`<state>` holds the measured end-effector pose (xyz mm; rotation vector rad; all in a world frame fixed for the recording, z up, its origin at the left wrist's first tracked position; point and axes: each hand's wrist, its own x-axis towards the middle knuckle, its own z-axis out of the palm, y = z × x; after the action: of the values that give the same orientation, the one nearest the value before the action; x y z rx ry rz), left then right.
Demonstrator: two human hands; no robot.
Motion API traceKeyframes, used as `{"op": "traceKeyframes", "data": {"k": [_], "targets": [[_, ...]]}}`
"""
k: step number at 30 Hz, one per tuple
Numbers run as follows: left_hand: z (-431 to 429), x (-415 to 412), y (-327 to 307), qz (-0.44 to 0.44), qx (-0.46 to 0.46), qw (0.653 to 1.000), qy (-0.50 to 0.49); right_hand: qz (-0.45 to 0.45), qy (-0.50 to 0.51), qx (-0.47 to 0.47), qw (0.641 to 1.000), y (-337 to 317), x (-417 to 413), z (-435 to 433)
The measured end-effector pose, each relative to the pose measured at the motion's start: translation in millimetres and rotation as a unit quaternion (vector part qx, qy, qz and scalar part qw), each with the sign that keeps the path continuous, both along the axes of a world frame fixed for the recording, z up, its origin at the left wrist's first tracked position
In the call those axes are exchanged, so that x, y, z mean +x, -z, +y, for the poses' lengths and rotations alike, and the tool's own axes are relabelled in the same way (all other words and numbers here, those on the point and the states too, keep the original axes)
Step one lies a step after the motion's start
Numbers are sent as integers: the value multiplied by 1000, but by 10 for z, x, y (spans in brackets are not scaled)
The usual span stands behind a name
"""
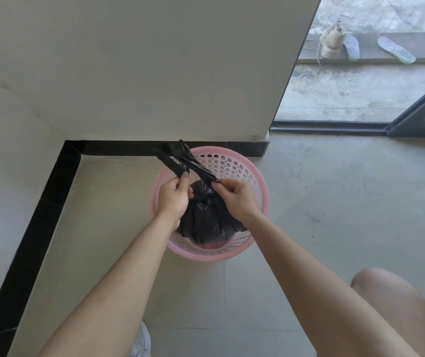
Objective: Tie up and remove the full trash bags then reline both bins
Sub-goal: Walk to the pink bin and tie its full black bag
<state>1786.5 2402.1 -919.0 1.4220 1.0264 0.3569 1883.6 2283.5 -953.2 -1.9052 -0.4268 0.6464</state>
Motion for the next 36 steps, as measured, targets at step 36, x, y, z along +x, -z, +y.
{"op": "traceKeyframes", "data": {"k": [36], "targets": [[293, -205, 203, -57, -236, 946, 216, 329, 31, 74, 941, -269, 292, 73]]}}
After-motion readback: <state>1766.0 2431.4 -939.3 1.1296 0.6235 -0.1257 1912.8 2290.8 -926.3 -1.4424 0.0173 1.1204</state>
